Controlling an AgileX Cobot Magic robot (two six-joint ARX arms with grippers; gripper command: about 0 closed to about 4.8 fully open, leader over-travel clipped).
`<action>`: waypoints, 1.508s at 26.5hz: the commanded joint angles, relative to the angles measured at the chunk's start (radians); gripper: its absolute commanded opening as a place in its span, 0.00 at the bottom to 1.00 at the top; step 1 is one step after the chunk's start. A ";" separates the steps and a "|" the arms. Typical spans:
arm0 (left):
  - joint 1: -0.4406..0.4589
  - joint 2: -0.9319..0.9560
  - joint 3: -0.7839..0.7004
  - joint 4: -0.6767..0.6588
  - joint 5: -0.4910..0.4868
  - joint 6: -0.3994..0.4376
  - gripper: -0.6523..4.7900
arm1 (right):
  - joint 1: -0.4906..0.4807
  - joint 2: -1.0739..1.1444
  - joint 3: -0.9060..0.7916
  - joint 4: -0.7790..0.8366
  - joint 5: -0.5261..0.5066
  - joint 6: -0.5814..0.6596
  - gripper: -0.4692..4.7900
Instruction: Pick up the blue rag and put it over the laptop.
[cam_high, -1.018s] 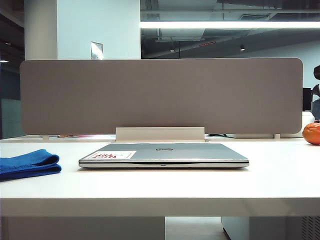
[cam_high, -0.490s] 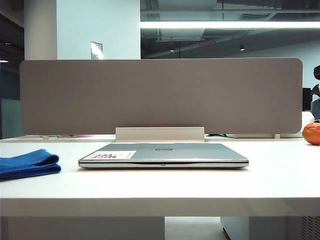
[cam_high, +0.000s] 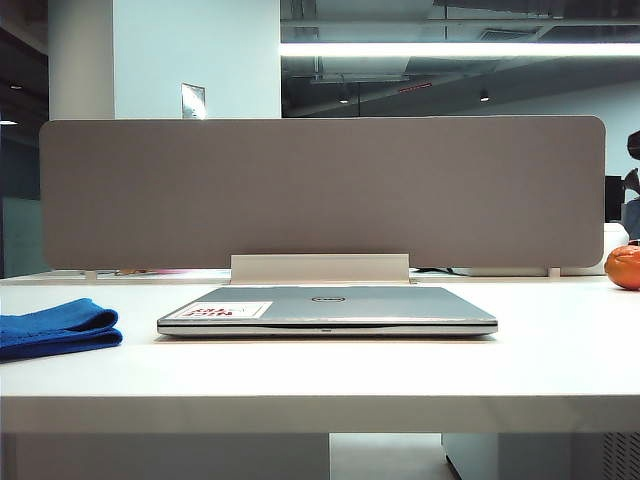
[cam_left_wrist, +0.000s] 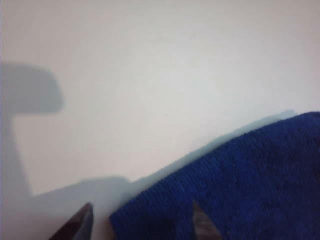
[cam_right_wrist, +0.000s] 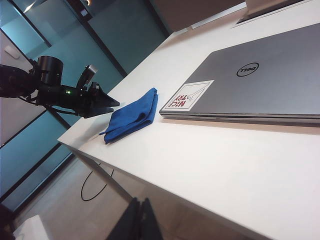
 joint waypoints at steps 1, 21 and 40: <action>0.002 -0.004 0.004 0.005 -0.004 0.018 0.56 | 0.000 -0.002 -0.005 0.012 0.010 0.000 0.08; -0.072 -0.002 0.004 -0.023 -0.119 0.151 0.53 | 0.000 -0.002 -0.005 0.012 0.024 0.000 0.08; -0.073 0.039 0.004 -0.099 -0.101 0.151 0.11 | 0.000 -0.002 -0.005 0.012 0.024 0.000 0.08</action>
